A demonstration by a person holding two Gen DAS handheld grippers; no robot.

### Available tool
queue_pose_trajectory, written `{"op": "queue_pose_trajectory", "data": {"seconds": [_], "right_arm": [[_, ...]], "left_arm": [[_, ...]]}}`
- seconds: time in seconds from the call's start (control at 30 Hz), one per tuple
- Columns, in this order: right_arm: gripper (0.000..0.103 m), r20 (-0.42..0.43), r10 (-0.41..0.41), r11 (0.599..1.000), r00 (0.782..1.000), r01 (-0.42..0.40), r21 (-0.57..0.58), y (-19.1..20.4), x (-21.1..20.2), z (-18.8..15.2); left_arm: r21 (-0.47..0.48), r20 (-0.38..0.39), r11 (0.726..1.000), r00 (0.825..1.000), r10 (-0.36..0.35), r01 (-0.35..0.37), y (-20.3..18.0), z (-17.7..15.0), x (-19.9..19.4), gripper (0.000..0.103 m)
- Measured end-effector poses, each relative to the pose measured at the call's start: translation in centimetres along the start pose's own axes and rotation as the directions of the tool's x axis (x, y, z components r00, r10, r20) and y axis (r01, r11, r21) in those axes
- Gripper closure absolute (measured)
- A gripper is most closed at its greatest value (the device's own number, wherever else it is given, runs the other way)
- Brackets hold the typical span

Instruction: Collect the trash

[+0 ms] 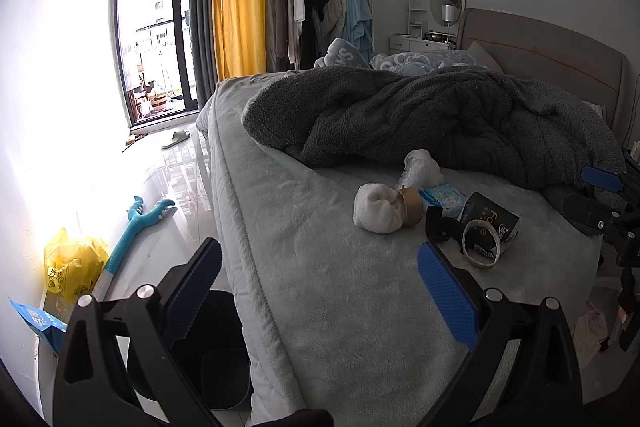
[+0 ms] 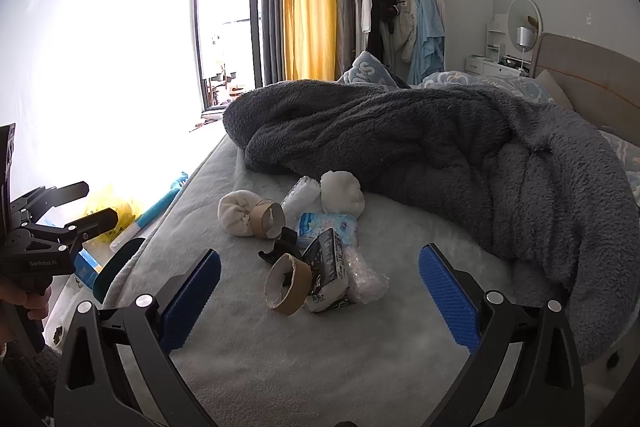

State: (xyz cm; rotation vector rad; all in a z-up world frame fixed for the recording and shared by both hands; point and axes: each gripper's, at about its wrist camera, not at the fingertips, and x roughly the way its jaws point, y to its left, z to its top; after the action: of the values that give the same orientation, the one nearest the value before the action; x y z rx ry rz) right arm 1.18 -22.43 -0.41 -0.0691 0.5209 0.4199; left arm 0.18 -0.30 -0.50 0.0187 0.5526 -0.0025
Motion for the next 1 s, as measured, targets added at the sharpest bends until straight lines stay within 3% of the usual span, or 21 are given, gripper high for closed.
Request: {"op": "queue_pose_trajectory", "data": {"seconds": [1.0], "right_arm": [[0.003,-0.002,0.000,1.000,1.000,0.000,-0.002,-0.05,0.10,-0.13]], "left_arm": [[0.002,-0.002,1.000,1.000,0.001,-0.001,-0.07,-0.02,0.06,0.003]]}}
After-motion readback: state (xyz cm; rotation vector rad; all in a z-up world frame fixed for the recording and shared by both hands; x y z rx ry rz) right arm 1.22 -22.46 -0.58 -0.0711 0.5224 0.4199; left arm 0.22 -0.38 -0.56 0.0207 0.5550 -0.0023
